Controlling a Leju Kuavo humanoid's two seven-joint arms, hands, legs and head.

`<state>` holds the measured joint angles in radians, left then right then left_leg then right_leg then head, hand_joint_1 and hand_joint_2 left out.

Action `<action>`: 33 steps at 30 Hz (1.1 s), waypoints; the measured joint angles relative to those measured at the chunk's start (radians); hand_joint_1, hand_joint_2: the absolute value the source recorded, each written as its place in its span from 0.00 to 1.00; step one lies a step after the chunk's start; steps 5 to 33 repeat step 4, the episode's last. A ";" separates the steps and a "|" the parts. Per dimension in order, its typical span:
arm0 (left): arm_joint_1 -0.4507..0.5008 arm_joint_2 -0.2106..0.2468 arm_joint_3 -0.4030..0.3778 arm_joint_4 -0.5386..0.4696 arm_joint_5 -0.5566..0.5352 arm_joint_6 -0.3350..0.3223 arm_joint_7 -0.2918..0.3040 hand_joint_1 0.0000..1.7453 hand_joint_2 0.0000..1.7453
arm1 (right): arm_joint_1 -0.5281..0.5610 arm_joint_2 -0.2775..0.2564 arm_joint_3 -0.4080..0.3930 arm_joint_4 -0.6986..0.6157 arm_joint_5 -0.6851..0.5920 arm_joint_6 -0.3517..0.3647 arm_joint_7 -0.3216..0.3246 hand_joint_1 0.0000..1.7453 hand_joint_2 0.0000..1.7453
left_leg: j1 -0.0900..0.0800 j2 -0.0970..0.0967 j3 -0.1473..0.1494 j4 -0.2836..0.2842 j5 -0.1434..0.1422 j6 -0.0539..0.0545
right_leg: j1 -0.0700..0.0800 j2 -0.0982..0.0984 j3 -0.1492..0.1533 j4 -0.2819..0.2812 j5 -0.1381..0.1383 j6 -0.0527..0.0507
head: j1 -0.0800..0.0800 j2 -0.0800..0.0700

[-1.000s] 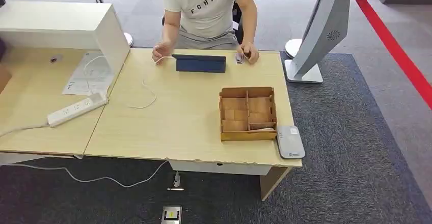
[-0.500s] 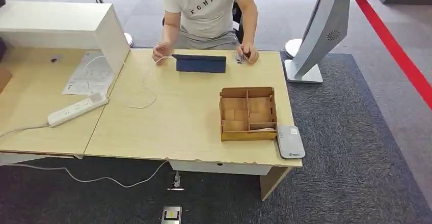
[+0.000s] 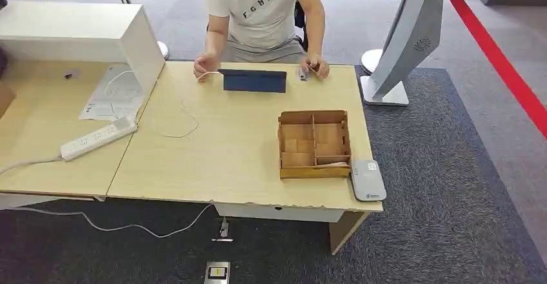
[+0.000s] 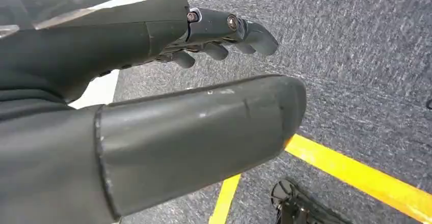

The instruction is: Pass the card to the sensor for recognition and then transmit it.

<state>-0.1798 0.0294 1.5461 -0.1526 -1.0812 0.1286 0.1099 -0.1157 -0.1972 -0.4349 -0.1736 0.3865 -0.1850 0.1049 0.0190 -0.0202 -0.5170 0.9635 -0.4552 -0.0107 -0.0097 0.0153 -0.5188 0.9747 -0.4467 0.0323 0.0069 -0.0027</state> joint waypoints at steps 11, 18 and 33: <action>0.000 -0.004 0.000 0.000 0.013 0.003 -0.015 0.00 0.00 | 0.000 -0.003 0.000 0.000 -0.021 -0.017 0.014 0.00 0.00 | 0.000 0.000 0.000 0.000 0.000 0.000 | 0.000 0.000 0.000 0.000 0.000 0.000 | 0.000 0.000; 0.000 -0.004 0.000 0.000 0.013 0.003 -0.015 0.00 0.00 | 0.000 -0.003 0.000 0.000 -0.021 -0.017 0.014 0.00 0.00 | 0.000 0.000 0.000 0.000 0.000 0.000 | 0.000 0.000 0.000 0.000 0.000 0.000 | 0.000 0.000; 0.000 -0.004 0.000 0.000 0.013 0.003 -0.015 0.00 0.00 | 0.000 -0.003 0.000 0.000 -0.021 -0.017 0.014 0.00 0.00 | 0.000 0.000 0.000 0.000 0.000 0.000 | 0.000 0.000 0.000 0.000 0.000 0.000 | 0.000 0.000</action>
